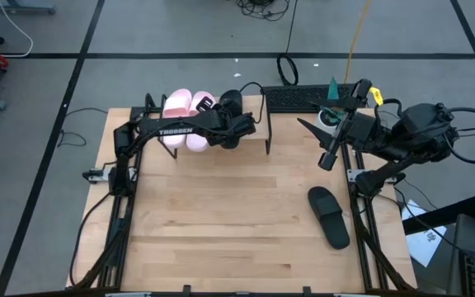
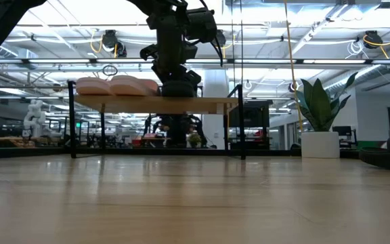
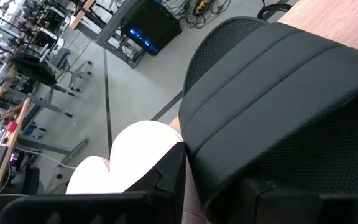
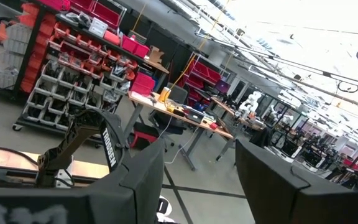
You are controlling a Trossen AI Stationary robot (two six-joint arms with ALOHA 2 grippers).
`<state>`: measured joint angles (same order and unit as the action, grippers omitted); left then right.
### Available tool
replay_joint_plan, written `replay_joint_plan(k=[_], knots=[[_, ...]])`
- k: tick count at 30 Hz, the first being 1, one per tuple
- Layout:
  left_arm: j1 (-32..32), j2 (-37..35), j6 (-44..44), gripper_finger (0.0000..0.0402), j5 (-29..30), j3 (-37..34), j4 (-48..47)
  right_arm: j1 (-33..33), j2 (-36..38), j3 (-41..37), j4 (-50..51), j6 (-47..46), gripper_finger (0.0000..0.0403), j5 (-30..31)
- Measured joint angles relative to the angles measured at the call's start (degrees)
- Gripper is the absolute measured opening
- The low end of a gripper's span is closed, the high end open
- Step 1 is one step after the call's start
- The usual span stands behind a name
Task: Pick and place slides into the shelf
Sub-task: Put the left black slipper on the shelf
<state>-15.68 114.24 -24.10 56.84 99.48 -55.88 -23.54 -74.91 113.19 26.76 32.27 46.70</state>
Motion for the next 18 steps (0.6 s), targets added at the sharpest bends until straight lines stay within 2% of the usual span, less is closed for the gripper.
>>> replay_joint_plan(k=[14,18], knots=[[0.0,0.0,-0.1,0.0089,0.0,0.0,0.0,0.0,0.0,0.0,0.1,0.1,0.0187,0.0],[0.0,0.0,-0.2,0.0114,-0.3,0.0,0.0,0.0,0.0,0.0,0.1,0.1,0.0187,0.0]])
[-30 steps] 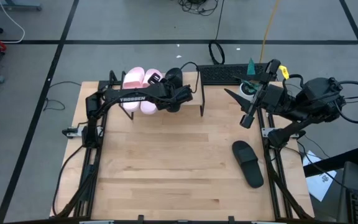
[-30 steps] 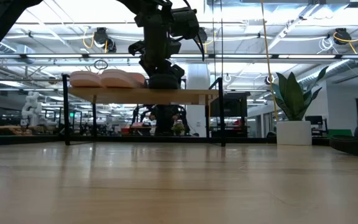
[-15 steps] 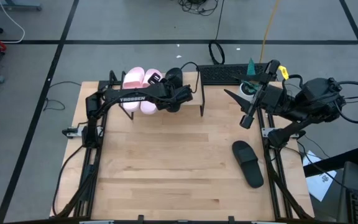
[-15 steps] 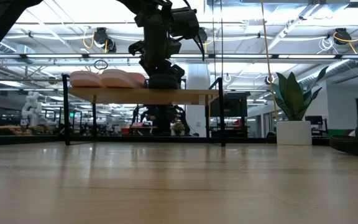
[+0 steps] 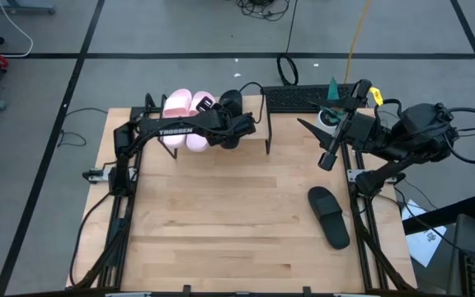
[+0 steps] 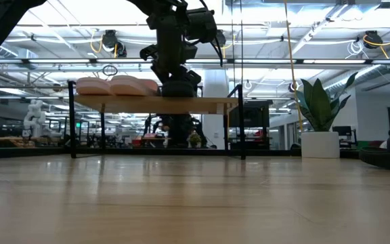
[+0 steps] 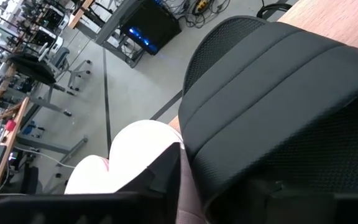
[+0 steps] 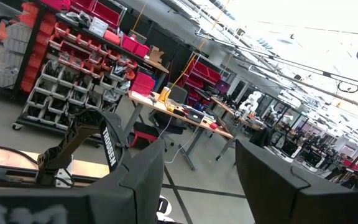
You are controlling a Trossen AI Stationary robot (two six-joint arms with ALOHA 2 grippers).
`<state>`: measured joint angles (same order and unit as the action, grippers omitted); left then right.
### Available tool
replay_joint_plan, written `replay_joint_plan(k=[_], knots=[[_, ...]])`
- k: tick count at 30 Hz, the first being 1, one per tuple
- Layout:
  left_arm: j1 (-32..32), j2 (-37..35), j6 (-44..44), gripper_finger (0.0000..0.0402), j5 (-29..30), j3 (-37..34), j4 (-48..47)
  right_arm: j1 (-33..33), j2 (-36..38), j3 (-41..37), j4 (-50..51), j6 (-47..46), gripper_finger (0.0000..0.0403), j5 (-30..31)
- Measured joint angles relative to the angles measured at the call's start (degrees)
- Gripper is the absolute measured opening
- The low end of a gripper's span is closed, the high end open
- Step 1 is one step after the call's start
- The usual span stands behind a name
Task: Pick and place slides into the shelf
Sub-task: Put the left black slipper on the shelf
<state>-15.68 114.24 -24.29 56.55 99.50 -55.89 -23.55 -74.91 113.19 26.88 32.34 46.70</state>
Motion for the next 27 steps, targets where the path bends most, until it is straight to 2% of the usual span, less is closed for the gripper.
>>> replay_joint_plan(k=[7,11,14,27], knots=[[0.0,0.0,0.0,0.0214,0.3,0.0,-0.1,0.0,0.0,0.0,0.0,-0.1,0.0187,0.0],[0.0,0.0,-0.1,0.0246,0.3,0.0,-0.1,0.0,0.0,0.0,0.0,-0.1,0.0187,0.0],[0.0,0.0,0.3,0.0256,0.4,0.0,0.0,0.0,0.0,0.0,0.0,-0.1,0.0187,0.0],[0.5,0.0,3.4,0.0255,0.3,3.6,-1.5,0.0,0.0,0.0,0.0,-0.1,0.0187,0.0]])
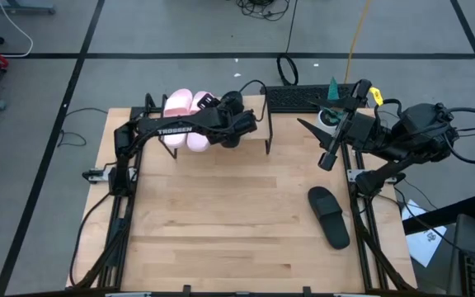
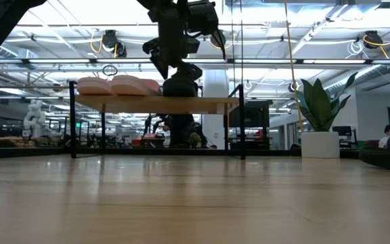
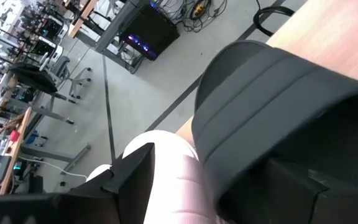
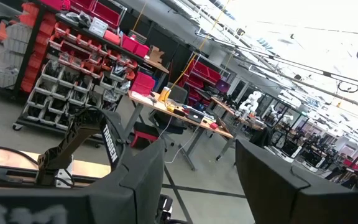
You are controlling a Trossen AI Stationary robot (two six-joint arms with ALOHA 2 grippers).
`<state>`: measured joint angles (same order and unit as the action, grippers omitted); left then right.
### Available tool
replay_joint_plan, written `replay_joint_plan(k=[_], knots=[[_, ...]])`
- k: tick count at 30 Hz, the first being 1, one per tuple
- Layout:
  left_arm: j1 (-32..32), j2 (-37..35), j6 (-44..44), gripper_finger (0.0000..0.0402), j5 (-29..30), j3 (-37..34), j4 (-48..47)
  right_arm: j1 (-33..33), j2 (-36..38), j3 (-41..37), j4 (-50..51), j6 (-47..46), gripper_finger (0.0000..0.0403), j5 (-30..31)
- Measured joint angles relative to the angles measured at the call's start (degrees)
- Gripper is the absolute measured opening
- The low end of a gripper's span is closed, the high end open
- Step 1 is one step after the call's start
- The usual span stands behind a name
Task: Pick and place slides into the shelf
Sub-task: Put the left black slipper on the shelf, then put the black slipper on the shelf
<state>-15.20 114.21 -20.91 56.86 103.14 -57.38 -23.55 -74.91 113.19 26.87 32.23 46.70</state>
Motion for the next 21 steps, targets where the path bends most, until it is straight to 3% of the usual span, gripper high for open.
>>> replay_joint_plan(k=[21], knots=[[2.5,0.0,-0.2,0.0253,0.2,0.3,0.0,0.0,0.0,0.0,0.0,0.0,0.0187,0.0]])
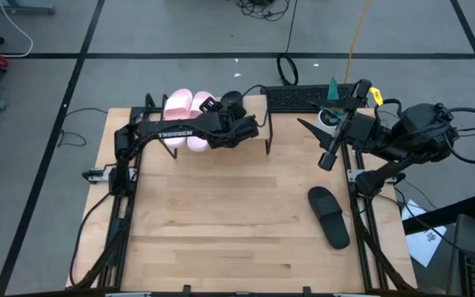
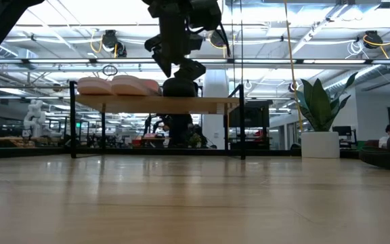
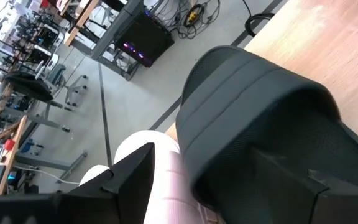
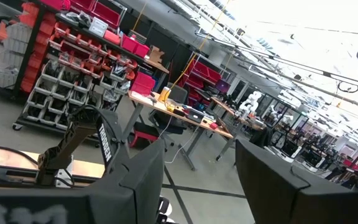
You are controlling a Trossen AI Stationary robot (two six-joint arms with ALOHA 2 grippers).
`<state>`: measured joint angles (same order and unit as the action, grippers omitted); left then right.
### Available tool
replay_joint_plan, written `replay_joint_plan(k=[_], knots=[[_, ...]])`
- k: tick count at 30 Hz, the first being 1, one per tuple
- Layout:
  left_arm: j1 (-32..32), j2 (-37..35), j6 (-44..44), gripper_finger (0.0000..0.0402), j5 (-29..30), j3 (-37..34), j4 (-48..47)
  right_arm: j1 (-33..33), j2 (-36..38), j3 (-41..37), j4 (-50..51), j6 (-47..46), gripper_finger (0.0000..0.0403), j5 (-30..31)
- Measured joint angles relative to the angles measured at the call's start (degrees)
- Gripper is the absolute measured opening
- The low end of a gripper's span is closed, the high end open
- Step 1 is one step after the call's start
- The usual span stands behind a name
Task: Pick and place slides into the shelf
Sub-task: Put the black slipper on the shelf
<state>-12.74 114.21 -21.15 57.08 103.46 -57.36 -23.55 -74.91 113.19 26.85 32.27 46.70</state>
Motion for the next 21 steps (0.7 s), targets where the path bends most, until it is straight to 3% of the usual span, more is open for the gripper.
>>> replay_joint_plan(k=[12,17,21], knots=[[2.2,-1.4,-2.0,0.0253,2.7,0.1,-4.5,0.0,0.0,0.0,0.0,-1.5,0.0187,0.0],[4.2,-6.2,-5.8,0.0253,2.1,0.0,-6.1,0.0,0.0,0.0,-0.1,-1.6,0.0187,0.0],[6.6,-11.5,-7.8,0.0253,-2.0,0.0,-5.8,0.0,0.0,0.0,-0.3,-2.0,0.0187,0.0]])
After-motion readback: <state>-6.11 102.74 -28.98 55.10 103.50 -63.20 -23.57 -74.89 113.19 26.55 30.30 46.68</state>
